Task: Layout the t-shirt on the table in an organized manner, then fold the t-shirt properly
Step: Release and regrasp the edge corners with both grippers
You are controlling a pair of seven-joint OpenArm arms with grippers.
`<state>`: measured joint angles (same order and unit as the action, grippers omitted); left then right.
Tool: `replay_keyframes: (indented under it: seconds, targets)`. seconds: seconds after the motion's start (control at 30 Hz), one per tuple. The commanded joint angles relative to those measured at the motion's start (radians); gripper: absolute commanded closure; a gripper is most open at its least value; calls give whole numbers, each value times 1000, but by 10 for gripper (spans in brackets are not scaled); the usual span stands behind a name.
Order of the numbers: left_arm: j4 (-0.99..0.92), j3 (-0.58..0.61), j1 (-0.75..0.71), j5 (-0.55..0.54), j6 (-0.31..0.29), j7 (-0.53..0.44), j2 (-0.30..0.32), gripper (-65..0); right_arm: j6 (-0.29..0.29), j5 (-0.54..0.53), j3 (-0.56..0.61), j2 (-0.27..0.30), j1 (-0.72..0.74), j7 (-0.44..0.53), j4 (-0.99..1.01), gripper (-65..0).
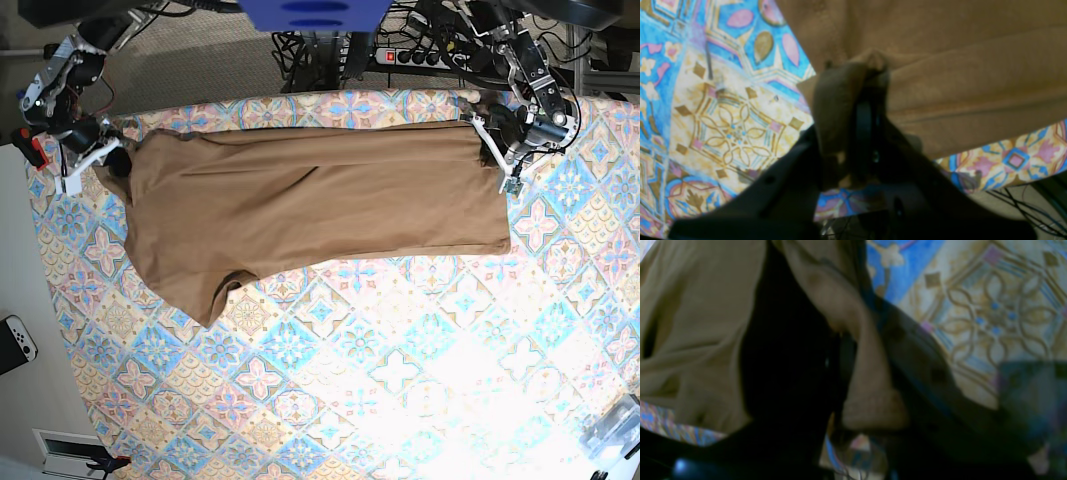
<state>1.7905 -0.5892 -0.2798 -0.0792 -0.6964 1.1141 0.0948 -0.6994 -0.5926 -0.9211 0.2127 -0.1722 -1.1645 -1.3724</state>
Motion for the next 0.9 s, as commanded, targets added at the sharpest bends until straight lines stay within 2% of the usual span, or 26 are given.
replay_keyframes:
  seconds: [0.0, 0.1, 0.13, 0.17, 0.27, 0.33, 0.4, 0.47, 0.57, 0.67, 0.77, 0.87]
  targets:
    - [-5, -2, -14, 45, -2, 51, 3, 0, 5, -2, -8, 24, 9, 24, -31, 0]
    - [-4, -7, -14, 45, -2, 51, 4, 0, 5, -2, -8, 24, 1, 24, -43, 0]
    - [-4, -8, -14, 45, -2, 51, 4, 0, 5, -2, -8, 24, -2, 24, -43, -47]
    - [-4, -10, -14, 45, -2, 51, 4, -40, 5, -2, -8, 24, -5, 24, -43, -104]
    - [-4, -10, -14, 43, -2, 51, 3, -223, 5, -2, -8, 24, -5, 24, -43, -257]
    - [-4, -10, -14, 40, -2, 51, 3, -325, 5, -2, -8, 24, -5, 24, -43, -329]
    - [-4, -10, -12, 37, -2, 51, 3, -399, 5, -2, -8, 24, -5, 24, -43, -377]
    - [-2, -12, -12, 37, -2, 51, 3, -448, 5, -2, -8, 24, -5, 24, -43, -387]
    - [-1, -12, -9, 35, -2, 51, 1, -483, 5, -2, -8, 24, -5, 24, -43, -387]
    - [38, -21, 4, 35, -2, 56, -10, -485, 5, -2, -8, 24, -3, 24, -43, -387]
    - [105, -104, 11, 35, -2, 56, -68, -485, 5, -2, -8, 26, -3, 24, -45, -387]
    - [144, -122, 30, 35, -2, 54, -88, -485, 5, -2, -8, 27, -3, 24, -80, -387]
